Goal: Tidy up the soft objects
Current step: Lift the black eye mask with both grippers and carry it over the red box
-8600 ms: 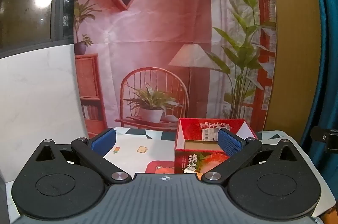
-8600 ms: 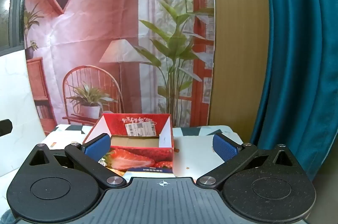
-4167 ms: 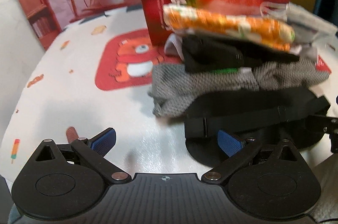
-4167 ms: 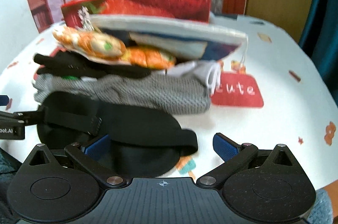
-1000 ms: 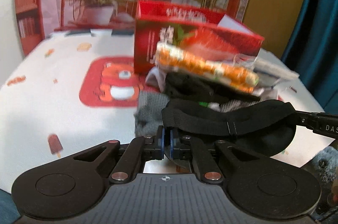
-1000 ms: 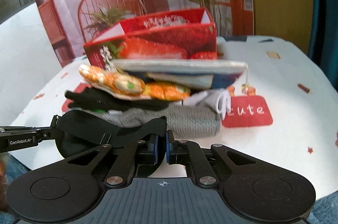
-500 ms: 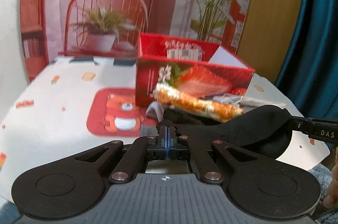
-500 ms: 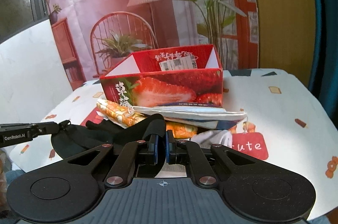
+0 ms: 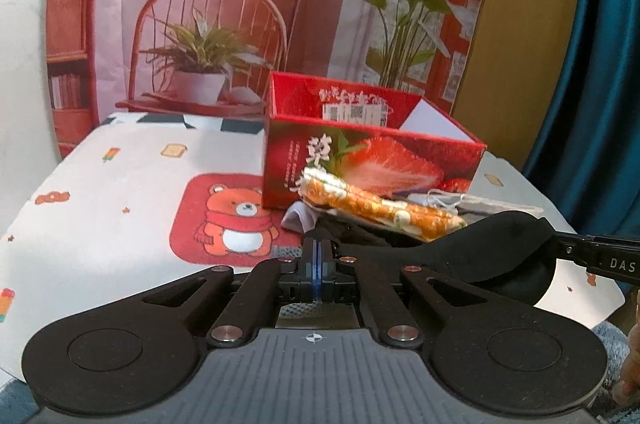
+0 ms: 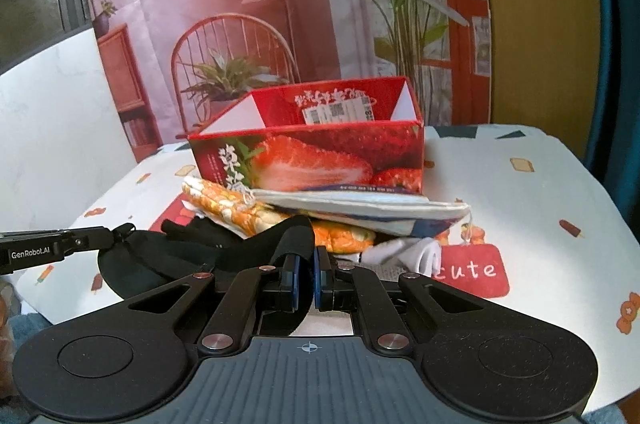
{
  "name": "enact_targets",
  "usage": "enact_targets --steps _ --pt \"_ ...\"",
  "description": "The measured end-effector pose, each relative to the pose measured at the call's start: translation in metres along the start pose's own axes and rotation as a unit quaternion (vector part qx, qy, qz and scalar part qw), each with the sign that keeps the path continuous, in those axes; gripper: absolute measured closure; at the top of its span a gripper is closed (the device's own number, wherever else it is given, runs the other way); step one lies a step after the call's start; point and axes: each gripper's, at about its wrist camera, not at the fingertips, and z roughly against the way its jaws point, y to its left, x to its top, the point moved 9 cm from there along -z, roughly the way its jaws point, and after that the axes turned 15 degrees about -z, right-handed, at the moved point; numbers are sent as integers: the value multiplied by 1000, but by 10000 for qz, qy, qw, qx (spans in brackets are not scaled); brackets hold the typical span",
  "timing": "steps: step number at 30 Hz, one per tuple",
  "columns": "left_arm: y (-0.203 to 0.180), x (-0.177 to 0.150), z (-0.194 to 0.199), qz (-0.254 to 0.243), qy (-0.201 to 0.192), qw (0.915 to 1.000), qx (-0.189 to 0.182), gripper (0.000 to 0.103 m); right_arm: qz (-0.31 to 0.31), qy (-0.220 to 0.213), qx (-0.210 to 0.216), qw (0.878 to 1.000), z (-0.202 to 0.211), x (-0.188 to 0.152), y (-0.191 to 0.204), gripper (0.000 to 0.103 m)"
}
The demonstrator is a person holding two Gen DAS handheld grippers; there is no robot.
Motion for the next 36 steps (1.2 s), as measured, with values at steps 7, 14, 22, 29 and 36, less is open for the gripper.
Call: enact_targets --steps 7,14,22,29,36 --pt "-1 9 6 -56 -151 9999 44 102 246 -210 141 9994 11 8 15 97" --pt "-6 -9 -17 -90 230 9996 -103 102 151 91 24 9998 -2 -6 7 97" --pt "-5 -9 -14 -71 129 9998 -103 102 89 218 -10 9997 -13 -18 1 97" --pt "-4 5 0 -88 -104 9999 -44 102 118 78 67 9999 -3 -8 8 97" --pt "-4 28 20 -227 -514 9984 94 102 304 -251 241 9989 14 10 23 97"
